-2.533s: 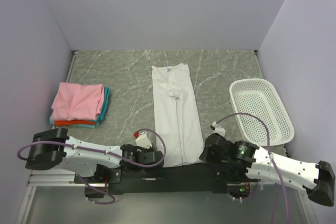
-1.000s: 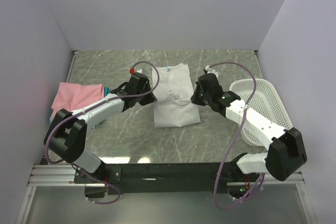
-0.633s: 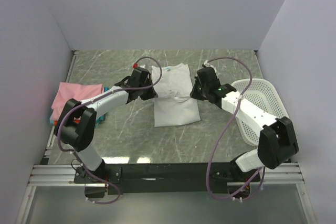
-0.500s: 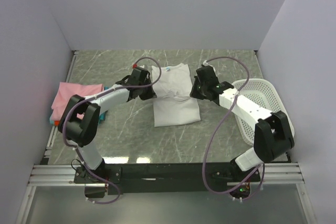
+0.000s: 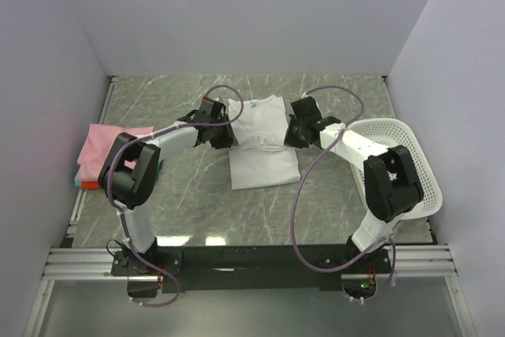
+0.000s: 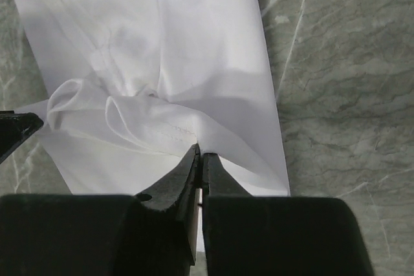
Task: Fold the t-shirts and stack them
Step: Fold the tshirt
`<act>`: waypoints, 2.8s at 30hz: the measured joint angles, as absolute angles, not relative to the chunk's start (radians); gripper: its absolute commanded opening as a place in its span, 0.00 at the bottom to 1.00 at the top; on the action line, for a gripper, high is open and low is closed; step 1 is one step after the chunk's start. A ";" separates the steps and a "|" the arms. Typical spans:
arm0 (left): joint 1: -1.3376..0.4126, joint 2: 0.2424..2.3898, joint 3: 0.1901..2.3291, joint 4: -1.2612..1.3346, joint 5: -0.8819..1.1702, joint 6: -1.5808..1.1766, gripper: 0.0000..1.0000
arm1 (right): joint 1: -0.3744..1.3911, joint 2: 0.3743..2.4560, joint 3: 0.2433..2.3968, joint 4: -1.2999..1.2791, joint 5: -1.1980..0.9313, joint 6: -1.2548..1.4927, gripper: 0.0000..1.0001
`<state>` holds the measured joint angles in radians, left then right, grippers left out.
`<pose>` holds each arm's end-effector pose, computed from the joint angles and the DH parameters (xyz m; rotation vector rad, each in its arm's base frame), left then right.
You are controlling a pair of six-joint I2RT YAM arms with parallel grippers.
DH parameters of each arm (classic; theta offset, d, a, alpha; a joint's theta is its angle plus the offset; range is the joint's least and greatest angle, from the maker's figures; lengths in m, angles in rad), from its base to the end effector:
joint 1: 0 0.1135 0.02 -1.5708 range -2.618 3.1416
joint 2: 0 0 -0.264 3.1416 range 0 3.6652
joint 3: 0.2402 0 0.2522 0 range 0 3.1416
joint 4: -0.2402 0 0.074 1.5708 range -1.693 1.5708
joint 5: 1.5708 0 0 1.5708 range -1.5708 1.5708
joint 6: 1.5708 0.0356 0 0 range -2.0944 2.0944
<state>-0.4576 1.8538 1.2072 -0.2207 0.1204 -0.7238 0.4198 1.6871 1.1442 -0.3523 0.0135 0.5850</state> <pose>0.3535 -0.1788 0.1839 -0.2820 2.5308 -0.6478 0.3289 0.1462 0.2150 0.2133 2.5035 0.4101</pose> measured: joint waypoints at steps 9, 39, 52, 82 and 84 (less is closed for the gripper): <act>-0.450 1.877 1.257 -0.253 0.134 -0.708 0.99 | 0.412 1.688 1.178 -0.381 0.043 0.593 0.54; -0.682 1.388 0.695 0.045 0.090 -0.882 1.00 | 0.589 1.653 1.018 -0.214 -0.118 0.566 0.79; -0.684 1.547 0.695 0.129 0.112 -0.880 0.99 | 0.567 1.845 1.162 -0.164 -0.121 0.547 0.79; -0.695 1.478 0.688 0.092 0.099 -0.860 0.99 | 0.458 1.533 1.041 -0.231 -0.006 0.468 0.80; -0.697 1.434 0.675 0.084 0.081 -0.863 0.99 | 0.459 1.475 0.977 -0.270 0.030 0.500 0.80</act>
